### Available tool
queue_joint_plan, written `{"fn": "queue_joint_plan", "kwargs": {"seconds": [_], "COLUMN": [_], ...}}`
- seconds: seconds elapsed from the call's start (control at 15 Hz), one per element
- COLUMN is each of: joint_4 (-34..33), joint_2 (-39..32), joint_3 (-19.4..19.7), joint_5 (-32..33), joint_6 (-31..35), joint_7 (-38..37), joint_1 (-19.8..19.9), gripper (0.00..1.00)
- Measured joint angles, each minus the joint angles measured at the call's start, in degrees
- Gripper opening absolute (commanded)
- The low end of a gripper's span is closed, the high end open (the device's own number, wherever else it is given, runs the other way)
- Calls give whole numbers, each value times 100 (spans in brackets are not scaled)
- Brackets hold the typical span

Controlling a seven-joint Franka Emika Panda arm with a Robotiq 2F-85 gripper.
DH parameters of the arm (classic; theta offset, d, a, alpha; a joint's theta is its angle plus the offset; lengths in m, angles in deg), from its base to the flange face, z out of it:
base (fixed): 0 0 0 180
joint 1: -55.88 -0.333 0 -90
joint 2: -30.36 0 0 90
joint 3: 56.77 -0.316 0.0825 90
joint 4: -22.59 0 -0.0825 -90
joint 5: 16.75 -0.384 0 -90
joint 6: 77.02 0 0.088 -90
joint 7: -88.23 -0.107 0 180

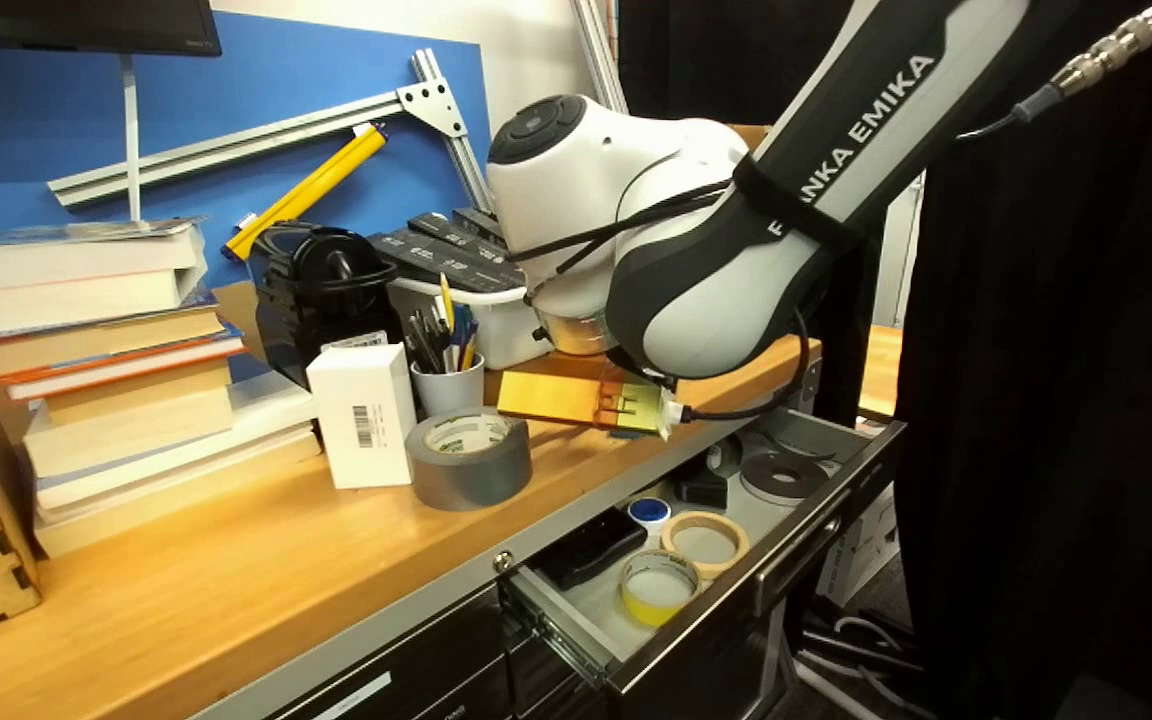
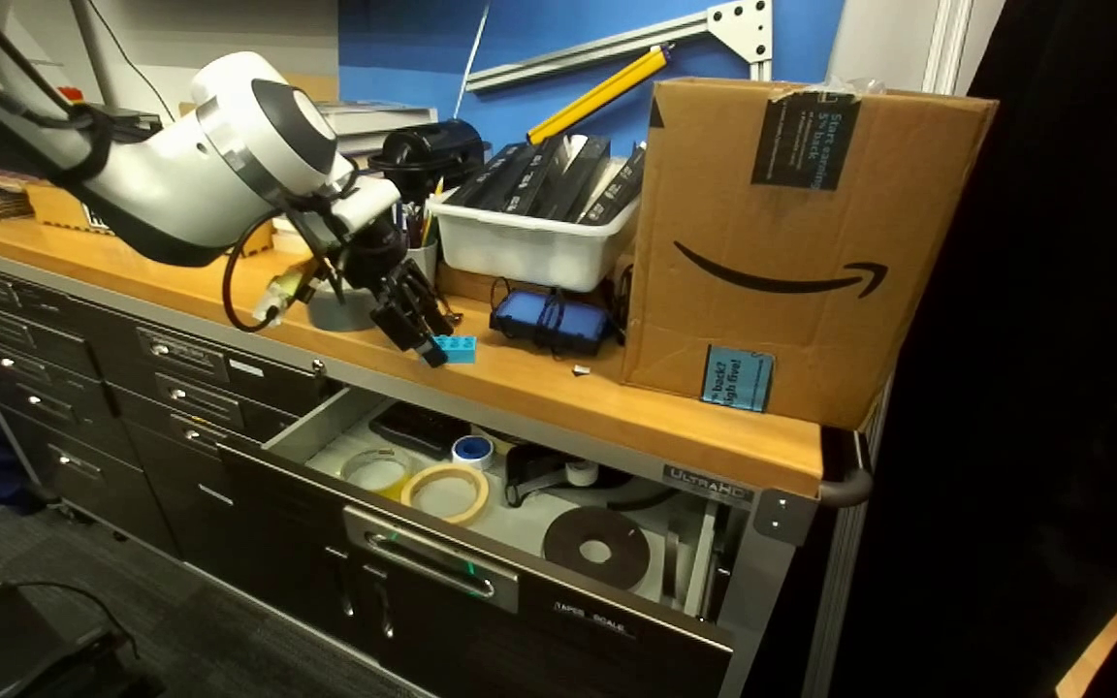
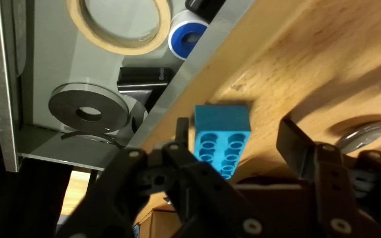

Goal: Pick up the blue block, put it in the drawer and close the drawer.

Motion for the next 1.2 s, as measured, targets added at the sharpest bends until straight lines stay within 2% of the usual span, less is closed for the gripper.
{"fn": "queue_joint_plan", "kwargs": {"seconds": [0.2,0.33,0.53,0.8,1.0,1.07,1.13,1.2], "joint_4": [4,26,230,1089,2072,2325,2436,2480], "joint_2": [44,79,275,1007,1187,1159,1151,1172], "joint_3": [1,1,6,32,52,62,90,115], "joint_5": [0,-1,-230,-1310,-2139,-2393,-2616,-2888], "joint_6": [-85,-164,-238,-83,565,787,1048,1084], "joint_7": [-1,-1,234,1498,2424,2779,3190,3599], "joint_1": [-40,-55,-55,-49,-49,-49,-48,-55], "gripper": [16,19,19,19,19,27,19,19]}}
